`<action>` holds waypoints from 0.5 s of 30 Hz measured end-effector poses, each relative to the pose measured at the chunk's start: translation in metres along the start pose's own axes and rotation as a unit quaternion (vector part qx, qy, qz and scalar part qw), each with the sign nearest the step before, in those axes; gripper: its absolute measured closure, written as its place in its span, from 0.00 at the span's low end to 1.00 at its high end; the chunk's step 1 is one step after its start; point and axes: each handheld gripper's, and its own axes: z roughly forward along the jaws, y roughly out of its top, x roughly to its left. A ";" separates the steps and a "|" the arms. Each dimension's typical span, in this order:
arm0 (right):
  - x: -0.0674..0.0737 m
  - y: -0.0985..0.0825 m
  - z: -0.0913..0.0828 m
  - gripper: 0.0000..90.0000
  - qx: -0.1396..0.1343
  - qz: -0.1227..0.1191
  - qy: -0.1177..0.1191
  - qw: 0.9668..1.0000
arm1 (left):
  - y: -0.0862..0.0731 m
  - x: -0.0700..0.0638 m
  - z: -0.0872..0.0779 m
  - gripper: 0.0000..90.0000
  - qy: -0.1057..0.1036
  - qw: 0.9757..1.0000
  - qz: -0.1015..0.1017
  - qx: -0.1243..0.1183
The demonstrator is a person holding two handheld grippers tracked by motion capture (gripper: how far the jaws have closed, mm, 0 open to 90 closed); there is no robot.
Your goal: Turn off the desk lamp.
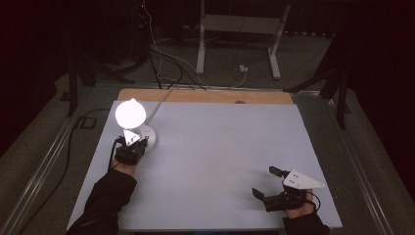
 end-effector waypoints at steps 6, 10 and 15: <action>0.000 0.000 0.000 0.00 0.000 -0.001 0.001 1.000 | 0.000 0.001 0.000 1.00 -0.003 1.000 -0.011 0.001; 0.000 0.000 0.000 0.00 -0.001 -0.001 0.002 1.000 | 0.001 0.002 -0.003 1.00 -0.003 1.000 -0.018 -0.013; 0.000 0.000 0.000 0.00 0.000 0.000 0.001 1.000 | 0.006 0.005 -0.010 1.00 -0.004 0.999 -0.017 -0.031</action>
